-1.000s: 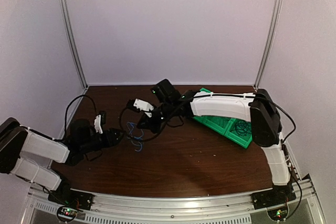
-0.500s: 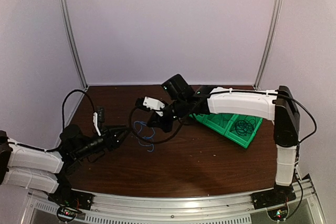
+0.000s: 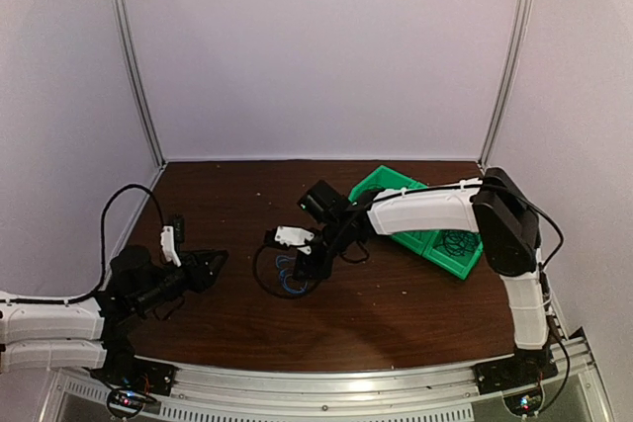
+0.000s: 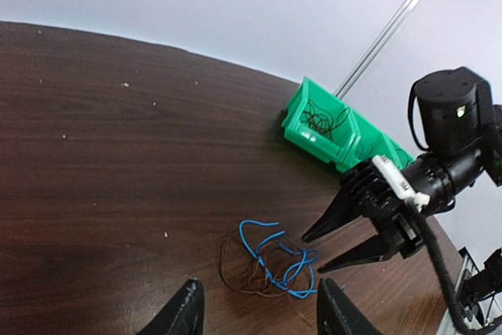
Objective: Untangle the cables
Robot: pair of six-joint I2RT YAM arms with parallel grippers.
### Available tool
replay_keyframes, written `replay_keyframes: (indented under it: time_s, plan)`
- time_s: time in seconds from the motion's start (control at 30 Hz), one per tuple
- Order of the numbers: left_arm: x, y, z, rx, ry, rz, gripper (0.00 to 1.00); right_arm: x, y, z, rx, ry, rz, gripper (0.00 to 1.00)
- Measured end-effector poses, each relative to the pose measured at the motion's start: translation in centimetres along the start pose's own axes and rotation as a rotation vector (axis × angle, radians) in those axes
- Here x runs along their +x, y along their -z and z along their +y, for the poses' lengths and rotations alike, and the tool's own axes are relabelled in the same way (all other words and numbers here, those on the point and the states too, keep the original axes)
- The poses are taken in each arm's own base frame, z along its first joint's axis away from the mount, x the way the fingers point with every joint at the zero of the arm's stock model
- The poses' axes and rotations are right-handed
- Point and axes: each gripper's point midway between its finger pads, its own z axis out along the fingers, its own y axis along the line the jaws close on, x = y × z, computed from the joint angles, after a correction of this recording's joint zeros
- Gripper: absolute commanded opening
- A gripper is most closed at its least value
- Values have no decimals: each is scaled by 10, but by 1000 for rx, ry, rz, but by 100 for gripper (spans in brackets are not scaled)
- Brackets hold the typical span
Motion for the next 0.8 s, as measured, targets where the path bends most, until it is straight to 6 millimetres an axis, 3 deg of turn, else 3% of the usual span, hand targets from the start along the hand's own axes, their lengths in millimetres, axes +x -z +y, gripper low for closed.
replay_keyframes:
  time_s: [0.23, 0.8]
  plan:
    - [30, -5, 13, -39, -1, 115, 50, -8, -8, -13, 27, -11, -5, 36]
    - [32, -9, 11, -33, -1, 136, 50, 23, -16, -12, 15, -28, 60, 34]
